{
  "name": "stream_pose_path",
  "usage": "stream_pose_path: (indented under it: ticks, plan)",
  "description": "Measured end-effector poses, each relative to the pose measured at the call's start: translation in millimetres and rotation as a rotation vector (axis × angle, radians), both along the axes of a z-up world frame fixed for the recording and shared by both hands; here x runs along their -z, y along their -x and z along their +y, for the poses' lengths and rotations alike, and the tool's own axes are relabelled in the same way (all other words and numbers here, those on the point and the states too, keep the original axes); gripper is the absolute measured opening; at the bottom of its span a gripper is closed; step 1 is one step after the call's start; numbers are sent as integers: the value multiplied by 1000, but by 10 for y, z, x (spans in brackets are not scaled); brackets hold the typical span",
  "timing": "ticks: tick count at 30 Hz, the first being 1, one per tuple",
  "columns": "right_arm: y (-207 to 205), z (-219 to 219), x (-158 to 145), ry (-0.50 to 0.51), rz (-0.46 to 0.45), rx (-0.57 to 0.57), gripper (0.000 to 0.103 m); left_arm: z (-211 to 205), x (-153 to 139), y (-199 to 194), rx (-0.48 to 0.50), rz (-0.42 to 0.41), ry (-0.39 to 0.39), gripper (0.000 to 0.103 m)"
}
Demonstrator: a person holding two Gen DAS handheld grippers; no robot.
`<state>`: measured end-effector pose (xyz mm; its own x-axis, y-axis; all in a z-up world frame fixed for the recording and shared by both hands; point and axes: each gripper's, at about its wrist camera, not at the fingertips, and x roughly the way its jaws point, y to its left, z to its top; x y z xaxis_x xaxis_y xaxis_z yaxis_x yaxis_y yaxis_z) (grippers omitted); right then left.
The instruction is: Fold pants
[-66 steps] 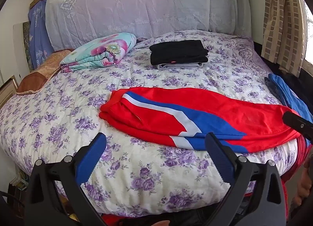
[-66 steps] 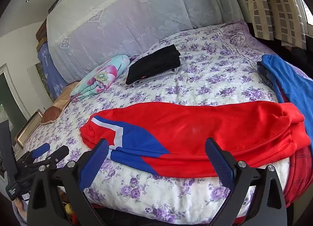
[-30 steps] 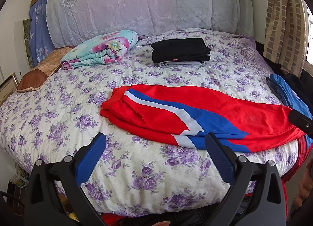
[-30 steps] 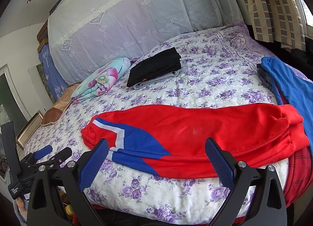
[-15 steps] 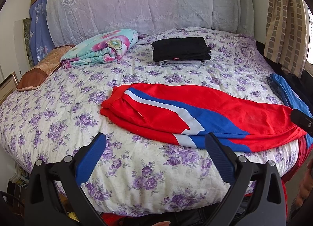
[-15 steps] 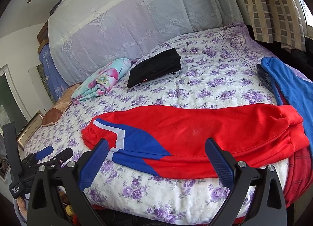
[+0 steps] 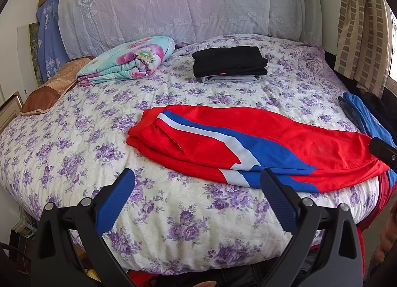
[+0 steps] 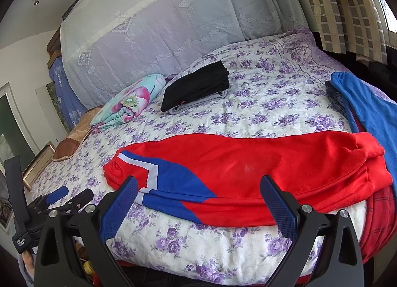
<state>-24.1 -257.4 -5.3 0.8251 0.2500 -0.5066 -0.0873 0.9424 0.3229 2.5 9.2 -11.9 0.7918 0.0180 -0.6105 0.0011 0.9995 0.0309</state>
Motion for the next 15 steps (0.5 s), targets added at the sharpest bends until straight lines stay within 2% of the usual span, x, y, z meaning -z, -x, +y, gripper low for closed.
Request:
stream_pose_path:
  ticks: [15]
  plan:
    - [0,-1,-1,0,0,-2,99,1,-5,-3,0,2,0,98]
